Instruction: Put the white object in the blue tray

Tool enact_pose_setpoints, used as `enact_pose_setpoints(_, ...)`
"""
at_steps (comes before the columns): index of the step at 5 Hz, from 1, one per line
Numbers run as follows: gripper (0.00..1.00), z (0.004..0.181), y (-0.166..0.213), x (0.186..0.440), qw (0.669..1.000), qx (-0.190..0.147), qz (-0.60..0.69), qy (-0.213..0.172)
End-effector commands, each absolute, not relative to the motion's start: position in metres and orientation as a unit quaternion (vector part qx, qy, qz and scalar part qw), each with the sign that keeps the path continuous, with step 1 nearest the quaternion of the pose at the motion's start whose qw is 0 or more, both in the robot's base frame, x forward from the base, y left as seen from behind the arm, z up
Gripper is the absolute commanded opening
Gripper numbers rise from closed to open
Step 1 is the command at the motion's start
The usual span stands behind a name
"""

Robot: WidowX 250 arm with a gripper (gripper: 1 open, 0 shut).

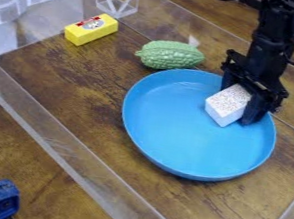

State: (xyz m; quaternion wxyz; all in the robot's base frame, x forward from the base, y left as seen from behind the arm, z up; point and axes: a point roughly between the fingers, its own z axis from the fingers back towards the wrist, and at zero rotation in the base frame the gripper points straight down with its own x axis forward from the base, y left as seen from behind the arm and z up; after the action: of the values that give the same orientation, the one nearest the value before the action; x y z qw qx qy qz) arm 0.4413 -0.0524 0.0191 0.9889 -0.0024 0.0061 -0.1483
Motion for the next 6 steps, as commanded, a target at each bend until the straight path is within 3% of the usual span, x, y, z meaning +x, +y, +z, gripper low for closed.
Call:
enact_pose_setpoints(1, 0.00, 0.0024, -0.0637, 0.4334, 0.986, 0.000, -0.161, 0.030)
enact_pose_setpoints(6, 0.00, 0.0023, -0.0566, 0.4333, 0.984, 0.015, -0.172, 0.047)
